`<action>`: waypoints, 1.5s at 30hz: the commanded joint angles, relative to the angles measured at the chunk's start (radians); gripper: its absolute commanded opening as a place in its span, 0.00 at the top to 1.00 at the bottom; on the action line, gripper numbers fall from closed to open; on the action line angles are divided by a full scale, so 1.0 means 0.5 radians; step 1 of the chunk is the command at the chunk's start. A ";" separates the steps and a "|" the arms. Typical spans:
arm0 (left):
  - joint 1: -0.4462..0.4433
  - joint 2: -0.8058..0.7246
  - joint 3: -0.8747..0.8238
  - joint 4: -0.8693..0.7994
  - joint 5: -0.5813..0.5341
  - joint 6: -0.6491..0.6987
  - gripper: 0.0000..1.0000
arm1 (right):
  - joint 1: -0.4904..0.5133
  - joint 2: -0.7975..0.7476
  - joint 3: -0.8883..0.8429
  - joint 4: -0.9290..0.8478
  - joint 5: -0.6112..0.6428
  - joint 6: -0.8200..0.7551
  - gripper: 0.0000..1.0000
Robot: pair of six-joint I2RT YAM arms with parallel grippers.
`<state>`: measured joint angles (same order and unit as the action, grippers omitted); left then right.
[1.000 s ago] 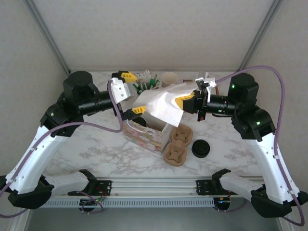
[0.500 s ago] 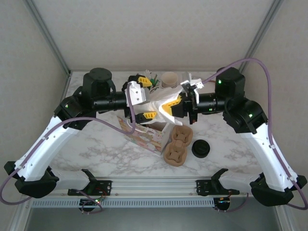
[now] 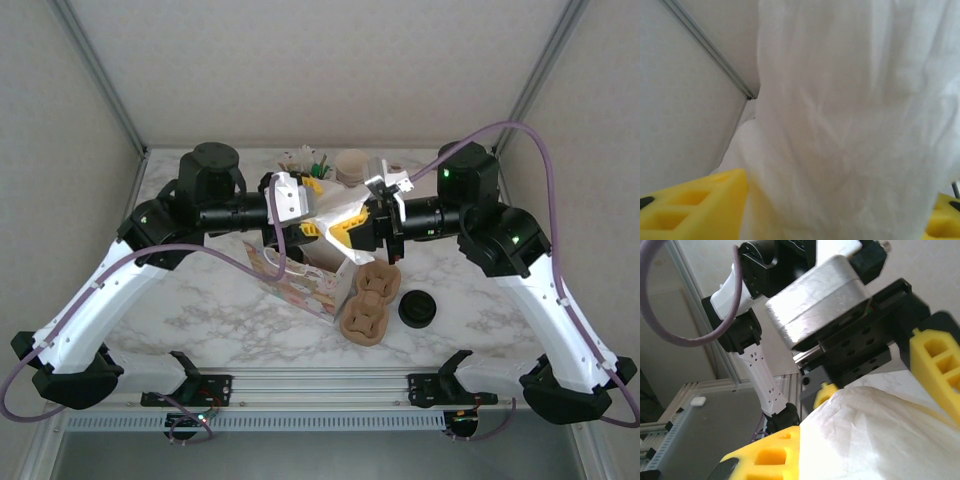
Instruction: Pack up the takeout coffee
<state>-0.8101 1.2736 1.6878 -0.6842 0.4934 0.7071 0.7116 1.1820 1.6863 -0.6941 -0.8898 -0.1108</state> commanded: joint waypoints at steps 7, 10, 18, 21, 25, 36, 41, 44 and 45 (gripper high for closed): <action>-0.015 -0.142 -0.145 0.258 -0.063 -0.120 0.92 | 0.040 -0.087 -0.220 0.182 0.111 0.126 0.86; -0.014 -0.188 -0.221 0.339 -0.200 -0.096 1.00 | 0.043 -0.133 -0.290 0.237 0.221 0.173 0.67; -0.015 -0.326 -0.412 0.485 -0.665 0.224 1.00 | 0.043 -0.395 -0.635 0.702 0.831 0.710 0.12; -0.014 -0.359 -0.465 0.469 -0.723 0.387 1.00 | 0.043 -0.457 -0.686 0.812 0.986 0.927 0.07; -0.012 -0.403 -0.539 0.591 -0.815 0.441 1.00 | 0.040 -0.479 -0.716 0.978 0.993 1.174 0.03; -0.013 -0.410 -0.565 0.786 -0.525 0.156 1.00 | 0.043 -0.195 -0.587 0.976 0.826 1.430 0.01; -0.013 -0.424 -0.571 0.925 -0.408 -0.094 1.00 | 0.043 -0.196 -0.720 1.171 0.692 1.379 0.01; -0.015 -0.424 -0.564 0.989 -0.323 -0.266 1.00 | 0.043 -0.202 -0.787 1.276 0.667 1.369 0.01; -0.014 -0.424 -0.561 1.008 -0.296 -0.322 1.00 | 0.043 -0.201 -0.808 1.326 0.636 1.356 0.01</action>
<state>-0.8101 1.0851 1.4059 -0.2615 0.2672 0.6731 0.7265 1.0973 1.3064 -0.1390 -0.5190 0.5797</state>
